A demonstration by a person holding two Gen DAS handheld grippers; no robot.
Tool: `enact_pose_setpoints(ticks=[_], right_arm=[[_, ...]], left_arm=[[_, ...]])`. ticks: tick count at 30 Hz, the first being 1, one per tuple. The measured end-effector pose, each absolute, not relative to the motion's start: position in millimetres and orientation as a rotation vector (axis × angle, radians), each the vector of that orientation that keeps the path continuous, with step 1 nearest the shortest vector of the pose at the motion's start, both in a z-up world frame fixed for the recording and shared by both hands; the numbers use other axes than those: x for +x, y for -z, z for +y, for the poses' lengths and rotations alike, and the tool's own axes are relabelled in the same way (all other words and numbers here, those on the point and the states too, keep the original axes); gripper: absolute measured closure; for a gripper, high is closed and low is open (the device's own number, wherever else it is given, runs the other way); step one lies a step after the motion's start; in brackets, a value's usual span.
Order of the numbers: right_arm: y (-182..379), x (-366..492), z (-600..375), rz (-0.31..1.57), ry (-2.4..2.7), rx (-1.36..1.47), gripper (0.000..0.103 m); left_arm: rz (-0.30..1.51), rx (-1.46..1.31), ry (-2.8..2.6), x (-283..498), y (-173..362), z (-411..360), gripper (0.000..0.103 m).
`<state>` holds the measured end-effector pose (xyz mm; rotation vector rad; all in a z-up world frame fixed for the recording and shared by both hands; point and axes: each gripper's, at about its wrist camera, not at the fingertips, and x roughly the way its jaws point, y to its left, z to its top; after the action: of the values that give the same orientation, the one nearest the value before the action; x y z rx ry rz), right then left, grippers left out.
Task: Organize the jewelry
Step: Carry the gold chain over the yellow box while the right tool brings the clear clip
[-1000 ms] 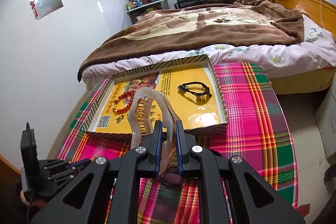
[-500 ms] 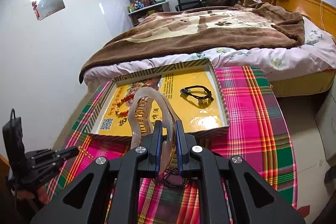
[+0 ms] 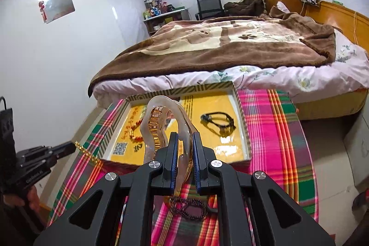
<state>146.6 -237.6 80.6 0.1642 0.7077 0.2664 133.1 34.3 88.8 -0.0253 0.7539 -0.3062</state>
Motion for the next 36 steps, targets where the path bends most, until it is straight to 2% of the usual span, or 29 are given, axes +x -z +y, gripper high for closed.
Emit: enact_pose_setpoints(ticks=[16, 27, 36], right_arm=[[-72.9, 232.6, -224.5, 0.770, -0.238, 0.124, 0.091], [-20.9, 302.5, -212.6, 0.930, -0.225, 0.126, 0.091], [4.3, 327.5, -210.1, 0.984, -0.195, 0.106, 0.091]], left_arm=[[0.704, -0.035, 0.333, 229.4, -114.3, 29.5, 0.103], [0.818, -0.077, 0.320, 302.8, -56.5, 28.1, 0.103], [0.879, -0.084, 0.271, 343.8, -21.3, 34.5, 0.103]])
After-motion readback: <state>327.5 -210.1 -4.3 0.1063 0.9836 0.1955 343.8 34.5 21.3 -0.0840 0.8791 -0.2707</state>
